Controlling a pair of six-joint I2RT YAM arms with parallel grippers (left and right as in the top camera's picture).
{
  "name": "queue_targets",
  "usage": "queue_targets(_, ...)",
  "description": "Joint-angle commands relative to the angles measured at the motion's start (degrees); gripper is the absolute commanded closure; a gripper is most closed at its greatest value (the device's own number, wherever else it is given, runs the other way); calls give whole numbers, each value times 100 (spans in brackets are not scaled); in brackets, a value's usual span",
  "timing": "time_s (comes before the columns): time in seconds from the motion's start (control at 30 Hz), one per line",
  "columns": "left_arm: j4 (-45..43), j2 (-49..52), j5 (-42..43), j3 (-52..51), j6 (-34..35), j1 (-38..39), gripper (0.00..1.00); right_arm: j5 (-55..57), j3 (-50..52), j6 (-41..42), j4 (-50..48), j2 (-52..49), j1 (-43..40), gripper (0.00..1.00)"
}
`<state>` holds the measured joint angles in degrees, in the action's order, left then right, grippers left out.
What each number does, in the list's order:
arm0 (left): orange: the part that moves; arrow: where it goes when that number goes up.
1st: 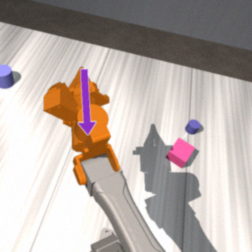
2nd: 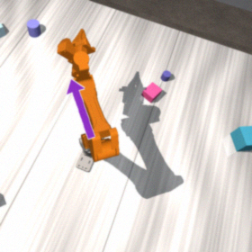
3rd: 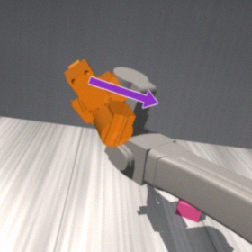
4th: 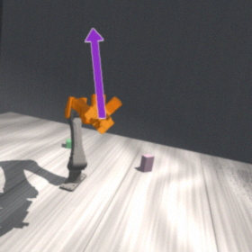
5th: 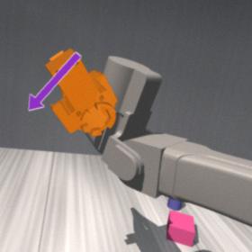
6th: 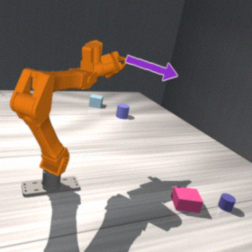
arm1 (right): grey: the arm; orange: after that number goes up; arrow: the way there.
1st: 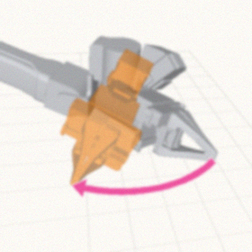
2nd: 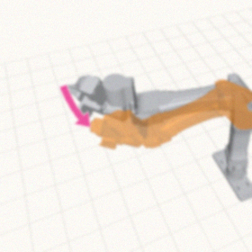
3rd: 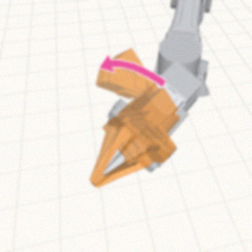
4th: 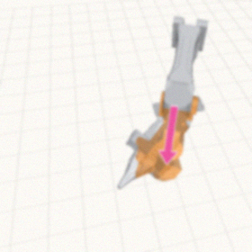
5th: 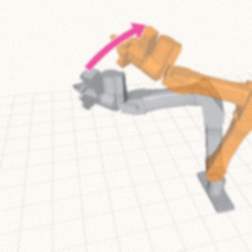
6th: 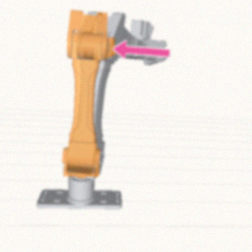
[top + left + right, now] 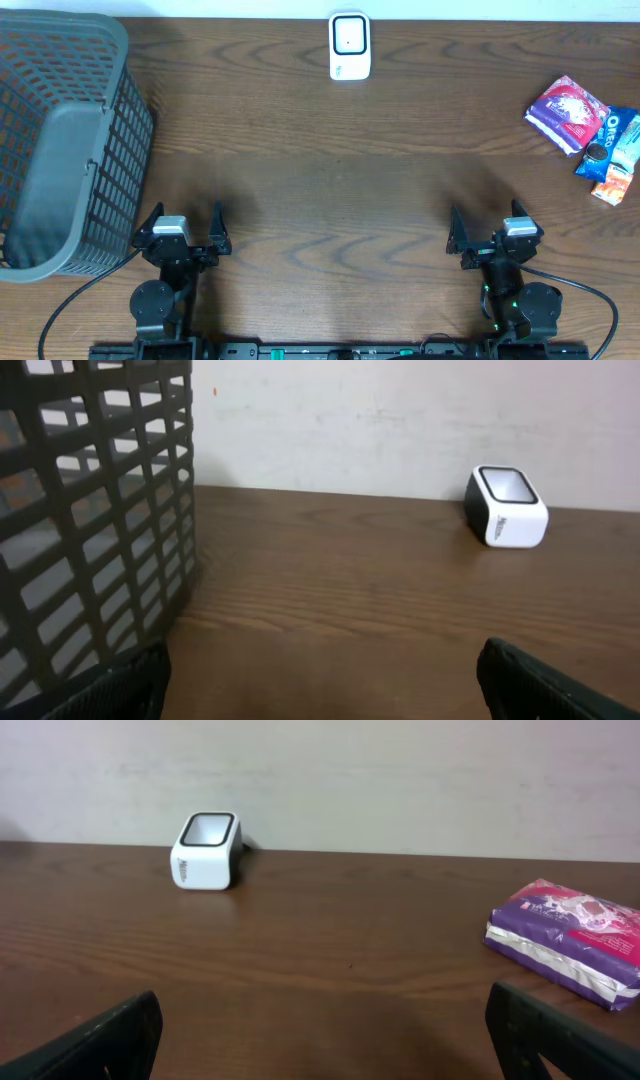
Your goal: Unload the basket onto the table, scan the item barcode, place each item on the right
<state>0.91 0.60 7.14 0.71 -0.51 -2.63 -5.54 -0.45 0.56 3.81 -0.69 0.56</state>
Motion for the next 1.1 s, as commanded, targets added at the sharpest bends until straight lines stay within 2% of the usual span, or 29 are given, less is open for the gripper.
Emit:
queue_targets(0.0, 278, -52, 114, -48, -229, -31, 2, 4, 7, -83, 20, 37, 72, 1)
queue_targets(1.07, 278, -52, 140, -48, -334, 109, 2, 7, 9, -83, 20, 37, 72, 1)
